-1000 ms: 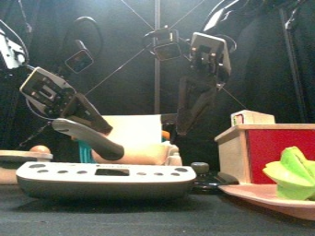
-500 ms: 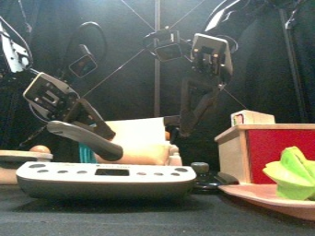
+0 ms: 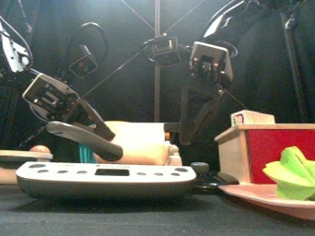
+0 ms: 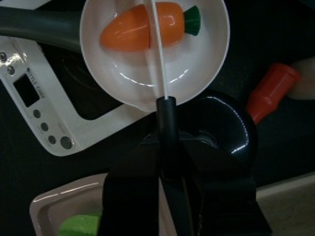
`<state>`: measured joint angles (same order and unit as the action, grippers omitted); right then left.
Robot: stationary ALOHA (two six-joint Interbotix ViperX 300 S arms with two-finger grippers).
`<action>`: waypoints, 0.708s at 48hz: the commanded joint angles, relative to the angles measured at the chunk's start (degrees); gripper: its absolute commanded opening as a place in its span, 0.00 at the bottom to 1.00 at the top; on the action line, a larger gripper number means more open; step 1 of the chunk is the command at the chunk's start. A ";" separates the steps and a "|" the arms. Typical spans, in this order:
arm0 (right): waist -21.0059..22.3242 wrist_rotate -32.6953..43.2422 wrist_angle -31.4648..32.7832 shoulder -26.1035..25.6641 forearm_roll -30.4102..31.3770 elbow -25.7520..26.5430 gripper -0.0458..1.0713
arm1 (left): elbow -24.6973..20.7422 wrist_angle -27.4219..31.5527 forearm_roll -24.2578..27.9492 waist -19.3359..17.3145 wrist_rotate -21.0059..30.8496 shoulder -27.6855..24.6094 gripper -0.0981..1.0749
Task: Cut carrot
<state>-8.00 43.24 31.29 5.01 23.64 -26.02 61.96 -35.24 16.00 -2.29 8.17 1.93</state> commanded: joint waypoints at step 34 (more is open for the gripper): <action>0.44 -0.18 -0.88 0.18 0.00 1.85 0.46 | -1.58 3.52 -0.18 0.09 0.00 -0.79 0.39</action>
<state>-8.00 43.15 31.11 5.98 23.47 -26.02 61.35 -32.43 15.91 -2.11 8.17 1.32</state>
